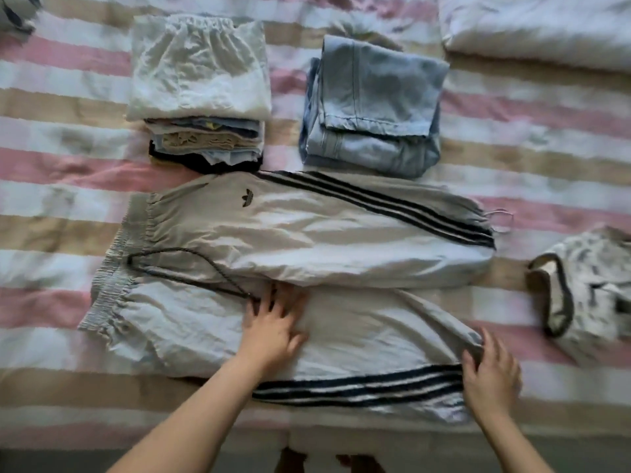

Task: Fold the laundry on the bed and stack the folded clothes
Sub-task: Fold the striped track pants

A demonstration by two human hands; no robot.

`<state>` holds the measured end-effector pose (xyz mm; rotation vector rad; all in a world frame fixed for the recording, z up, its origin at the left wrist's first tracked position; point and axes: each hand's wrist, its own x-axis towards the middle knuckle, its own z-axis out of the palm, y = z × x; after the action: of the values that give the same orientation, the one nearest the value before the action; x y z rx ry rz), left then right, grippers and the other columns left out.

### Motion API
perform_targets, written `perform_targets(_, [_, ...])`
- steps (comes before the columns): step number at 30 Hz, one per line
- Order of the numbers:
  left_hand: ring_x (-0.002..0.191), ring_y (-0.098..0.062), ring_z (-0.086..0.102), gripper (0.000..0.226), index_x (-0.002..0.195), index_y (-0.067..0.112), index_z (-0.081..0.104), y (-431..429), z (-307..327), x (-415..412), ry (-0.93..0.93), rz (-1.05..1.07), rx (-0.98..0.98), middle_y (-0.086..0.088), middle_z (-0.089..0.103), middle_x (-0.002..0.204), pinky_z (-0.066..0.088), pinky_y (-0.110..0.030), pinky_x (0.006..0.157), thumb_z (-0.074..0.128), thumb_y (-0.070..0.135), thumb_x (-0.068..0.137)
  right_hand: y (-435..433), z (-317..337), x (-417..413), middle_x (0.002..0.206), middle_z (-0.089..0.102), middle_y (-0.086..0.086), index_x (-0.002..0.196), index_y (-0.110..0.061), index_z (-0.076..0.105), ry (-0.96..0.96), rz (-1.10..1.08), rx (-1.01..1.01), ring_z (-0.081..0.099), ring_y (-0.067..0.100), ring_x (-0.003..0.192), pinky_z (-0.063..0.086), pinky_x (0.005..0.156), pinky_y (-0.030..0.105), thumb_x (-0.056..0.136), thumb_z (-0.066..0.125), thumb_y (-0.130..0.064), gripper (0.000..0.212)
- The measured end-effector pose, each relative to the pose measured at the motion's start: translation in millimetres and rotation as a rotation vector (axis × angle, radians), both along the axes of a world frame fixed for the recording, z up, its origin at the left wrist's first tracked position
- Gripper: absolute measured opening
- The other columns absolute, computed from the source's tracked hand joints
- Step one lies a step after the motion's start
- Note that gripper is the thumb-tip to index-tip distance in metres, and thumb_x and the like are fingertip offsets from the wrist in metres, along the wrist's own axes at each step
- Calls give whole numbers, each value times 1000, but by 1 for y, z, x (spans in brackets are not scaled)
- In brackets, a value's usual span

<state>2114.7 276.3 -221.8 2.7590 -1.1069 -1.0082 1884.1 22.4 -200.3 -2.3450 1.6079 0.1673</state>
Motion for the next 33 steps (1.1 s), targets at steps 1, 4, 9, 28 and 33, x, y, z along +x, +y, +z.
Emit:
perform_targets(1, [142,-33,-10,74,145,41,-2,-6,-7,-2,4,-24,12,3,-6,157,0,-58,110,40,58,87,-7,-4,-9,120,52,33,118,4,56,11,-91,58,46,47,112,33,95,48,82,65,-7,39])
perform_targets(4, [142,-34,-10,77,144,42,-3,-12,-9,-4,-22,-50,15,4,-9,157,0,-57,110,44,59,85,-26,-7,-21,99,62,26,98,-1,58,-85,-198,210,56,38,91,41,76,42,86,61,-11,16])
perform_targets(9, [118,-35,54,44,115,14,63,7,23,-4,-132,-218,-401,-12,59,127,47,-45,91,45,40,84,-50,-1,-37,94,65,24,94,1,62,-203,-188,187,57,32,83,36,66,33,86,61,-11,13])
perform_targets(28, [88,-45,60,30,79,-4,73,191,27,44,-233,454,-408,-24,67,93,41,-32,86,65,-27,61,-21,-4,-74,76,64,2,80,-3,72,-128,549,207,58,24,75,32,66,17,54,72,26,39])
perform_targets(33, [91,-32,55,15,78,6,72,197,45,67,-284,487,-334,-11,69,92,39,-43,79,72,-7,71,-47,14,-68,77,66,-5,81,-27,62,-135,388,411,57,5,74,38,69,9,77,64,11,39])
